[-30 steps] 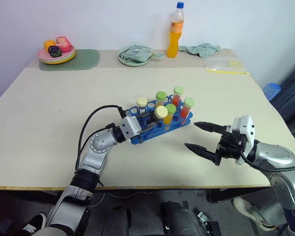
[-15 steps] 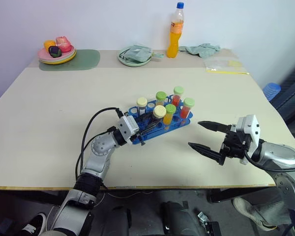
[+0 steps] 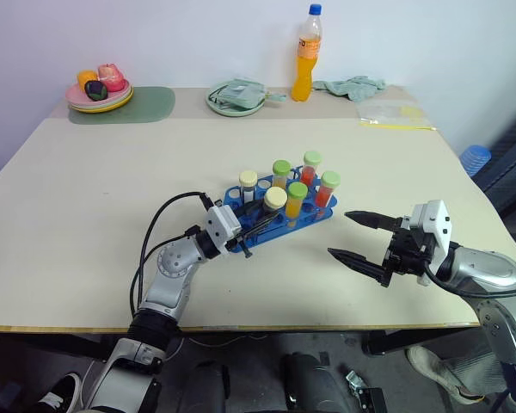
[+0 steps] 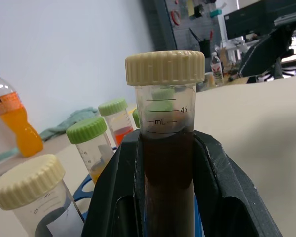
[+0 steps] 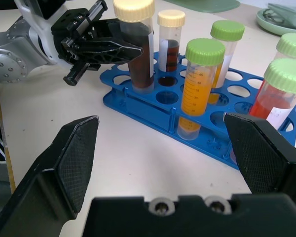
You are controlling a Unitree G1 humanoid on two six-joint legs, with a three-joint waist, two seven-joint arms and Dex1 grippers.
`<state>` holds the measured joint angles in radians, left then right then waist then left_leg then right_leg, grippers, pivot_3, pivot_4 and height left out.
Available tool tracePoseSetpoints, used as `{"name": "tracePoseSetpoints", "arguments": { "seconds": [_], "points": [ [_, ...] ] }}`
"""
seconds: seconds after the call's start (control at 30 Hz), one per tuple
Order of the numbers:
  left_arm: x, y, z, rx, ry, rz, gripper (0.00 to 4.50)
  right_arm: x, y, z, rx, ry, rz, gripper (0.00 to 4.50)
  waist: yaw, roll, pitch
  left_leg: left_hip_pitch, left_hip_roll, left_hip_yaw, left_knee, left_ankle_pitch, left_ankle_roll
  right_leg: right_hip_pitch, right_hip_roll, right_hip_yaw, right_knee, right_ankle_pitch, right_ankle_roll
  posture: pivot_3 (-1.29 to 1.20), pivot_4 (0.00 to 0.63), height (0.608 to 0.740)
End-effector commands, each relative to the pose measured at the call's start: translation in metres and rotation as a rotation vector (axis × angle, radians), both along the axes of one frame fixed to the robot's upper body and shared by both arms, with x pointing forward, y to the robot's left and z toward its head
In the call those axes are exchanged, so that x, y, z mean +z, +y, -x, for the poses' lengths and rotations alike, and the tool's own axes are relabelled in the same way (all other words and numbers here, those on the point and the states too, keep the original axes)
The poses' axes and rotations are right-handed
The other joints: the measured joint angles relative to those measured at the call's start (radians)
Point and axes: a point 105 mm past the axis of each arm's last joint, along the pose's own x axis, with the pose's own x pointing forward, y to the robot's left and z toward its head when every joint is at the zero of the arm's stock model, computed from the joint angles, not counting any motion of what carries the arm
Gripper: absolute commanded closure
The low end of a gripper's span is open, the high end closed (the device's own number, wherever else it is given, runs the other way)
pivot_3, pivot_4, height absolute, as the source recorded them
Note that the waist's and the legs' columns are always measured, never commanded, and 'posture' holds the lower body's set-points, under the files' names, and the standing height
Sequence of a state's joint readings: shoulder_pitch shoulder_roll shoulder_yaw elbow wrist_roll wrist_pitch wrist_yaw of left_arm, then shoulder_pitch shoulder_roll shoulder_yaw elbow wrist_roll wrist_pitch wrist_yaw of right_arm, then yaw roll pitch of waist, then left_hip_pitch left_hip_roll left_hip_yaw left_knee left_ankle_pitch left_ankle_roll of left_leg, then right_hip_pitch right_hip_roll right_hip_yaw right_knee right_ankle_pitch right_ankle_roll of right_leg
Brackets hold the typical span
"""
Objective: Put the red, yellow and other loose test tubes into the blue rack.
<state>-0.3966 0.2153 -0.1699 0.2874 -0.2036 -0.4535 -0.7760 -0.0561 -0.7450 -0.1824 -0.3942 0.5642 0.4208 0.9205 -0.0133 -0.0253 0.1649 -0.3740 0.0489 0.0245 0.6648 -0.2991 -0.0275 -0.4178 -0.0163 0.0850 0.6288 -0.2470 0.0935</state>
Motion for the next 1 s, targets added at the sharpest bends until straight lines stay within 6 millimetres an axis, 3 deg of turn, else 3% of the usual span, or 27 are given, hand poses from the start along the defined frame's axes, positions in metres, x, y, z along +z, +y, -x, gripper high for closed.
{"name": "tracePoseSetpoints", "arguments": {
  "seconds": [0.03, 0.4, 0.63, 0.83, 1.0],
  "points": [
    [0.004, 0.005, -0.002, 0.009, 0.053, 0.079, 3.73, 0.010, 0.002, 0.000, 0.009, -0.049, -0.004, 0.00, 0.000, 0.000, 0.000, 0.000, 0.000, 0.000, 0.000, 0.000, 0.000, 0.000, 0.000, 0.000, 0.000, 0.000, 0.000, 0.00, 0.150, 0.740],
    [-0.002, 0.011, -0.004, -0.015, 0.152, 0.122, 3.73, 0.011, 0.006, 0.000, 0.019, -0.064, 0.004, 0.00, -0.002, 0.000, 0.000, 0.000, 0.000, 0.000, 0.000, 0.000, 0.000, 0.000, 0.000, 0.000, 0.000, 0.000, 0.000, 0.00, 0.150, 0.740],
    [0.007, 0.014, -0.003, -0.003, 0.098, 0.105, 0.20, 0.010, 0.007, -0.001, 0.025, -0.063, 0.003, 0.00, 0.000, 0.000, 0.000, 0.000, 0.000, 0.000, 0.000, 0.000, 0.000, 0.000, 0.000, 0.000, 0.000, -0.001, -0.001, 0.00, 0.150, 0.740],
    [0.015, 0.039, 0.004, -0.008, 0.123, 0.081, 0.09, 0.009, 0.009, -0.003, 0.030, -0.064, -0.002, 0.00, -0.006, 0.000, 0.000, 0.000, 0.000, 0.000, 0.000, 0.000, 0.000, 0.000, 0.000, 0.000, 0.000, -0.001, -0.001, 0.00, 0.150, 0.740],
    [0.023, 0.084, 0.016, 0.013, 0.149, -0.023, 0.09, 0.006, 0.016, -0.005, 0.060, -0.055, -0.018, 0.00, -0.008, 0.000, 0.000, 0.000, 0.002, 0.000, 0.000, 0.000, 0.000, 0.000, 0.001, 0.000, 0.001, -0.001, -0.001, 0.00, 0.150, 0.740]
  ]
}}
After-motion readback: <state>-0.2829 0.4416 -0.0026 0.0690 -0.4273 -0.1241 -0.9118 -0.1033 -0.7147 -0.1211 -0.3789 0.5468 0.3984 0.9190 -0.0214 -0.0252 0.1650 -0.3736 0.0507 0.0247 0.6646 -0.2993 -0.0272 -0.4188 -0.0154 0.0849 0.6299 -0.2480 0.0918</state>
